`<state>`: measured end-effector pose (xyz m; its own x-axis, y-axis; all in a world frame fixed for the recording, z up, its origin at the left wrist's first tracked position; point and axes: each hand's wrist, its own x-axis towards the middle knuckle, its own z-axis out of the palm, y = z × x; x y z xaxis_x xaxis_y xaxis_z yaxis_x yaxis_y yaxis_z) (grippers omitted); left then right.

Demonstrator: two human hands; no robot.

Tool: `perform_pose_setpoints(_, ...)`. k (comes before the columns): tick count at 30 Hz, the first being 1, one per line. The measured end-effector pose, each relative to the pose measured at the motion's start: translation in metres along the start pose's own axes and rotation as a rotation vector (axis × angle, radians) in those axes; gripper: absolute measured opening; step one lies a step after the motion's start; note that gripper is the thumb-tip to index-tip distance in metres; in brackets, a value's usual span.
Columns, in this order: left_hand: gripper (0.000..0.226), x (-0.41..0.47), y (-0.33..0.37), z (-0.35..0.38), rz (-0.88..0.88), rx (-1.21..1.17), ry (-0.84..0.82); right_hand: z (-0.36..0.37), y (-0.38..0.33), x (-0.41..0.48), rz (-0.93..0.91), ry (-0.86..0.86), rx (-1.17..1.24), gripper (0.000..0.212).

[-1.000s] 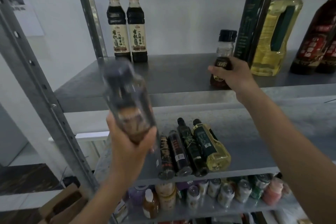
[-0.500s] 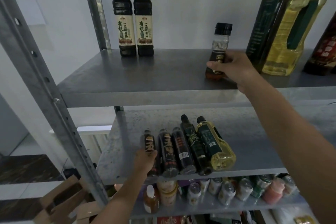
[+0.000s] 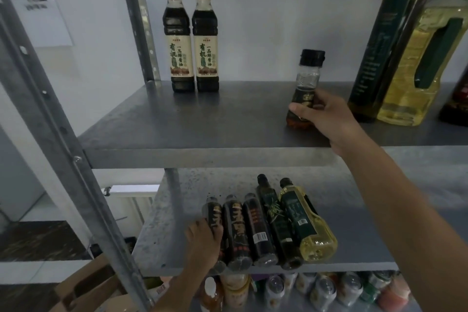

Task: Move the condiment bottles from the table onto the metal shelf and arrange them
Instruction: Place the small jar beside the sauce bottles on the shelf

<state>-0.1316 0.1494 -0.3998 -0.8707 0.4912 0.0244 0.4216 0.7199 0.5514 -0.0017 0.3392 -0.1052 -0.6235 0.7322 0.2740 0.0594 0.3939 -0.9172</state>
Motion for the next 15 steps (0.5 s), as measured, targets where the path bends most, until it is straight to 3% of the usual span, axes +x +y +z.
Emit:
perform_pose_setpoints(4,0.034,-0.048,0.028,-0.076,0.593,-0.085,0.220,-0.002,0.003,0.007,0.003,-0.020,0.007,0.043)
perform_pose_setpoints(6,0.023,-0.068,0.049,-0.131,0.973,-0.100,0.496,-0.002,0.002,0.014,0.026,-0.064,0.015,0.046)
perform_pose_setpoints(8,0.013,-0.075,0.069,-0.184,1.219,-0.065,0.784,-0.002,-0.002,0.024,0.031,-0.095,-0.004,0.048)
perform_pose_setpoints(11,0.011,-0.057,0.103,-0.252,1.228,-0.068,1.002,0.001,-0.006,0.036,0.022,-0.092,-0.043,0.047)
perform_pose_setpoints(13,0.016,-0.027,0.122,-0.282,1.022,-0.150,1.009,0.004,-0.004,0.044,0.008,-0.063,-0.057,0.043)
perform_pose_setpoints(15,0.025,0.014,0.135,-0.302,0.711,-0.349,0.895,0.006,-0.001,0.049,0.013,-0.049,-0.035,0.041)
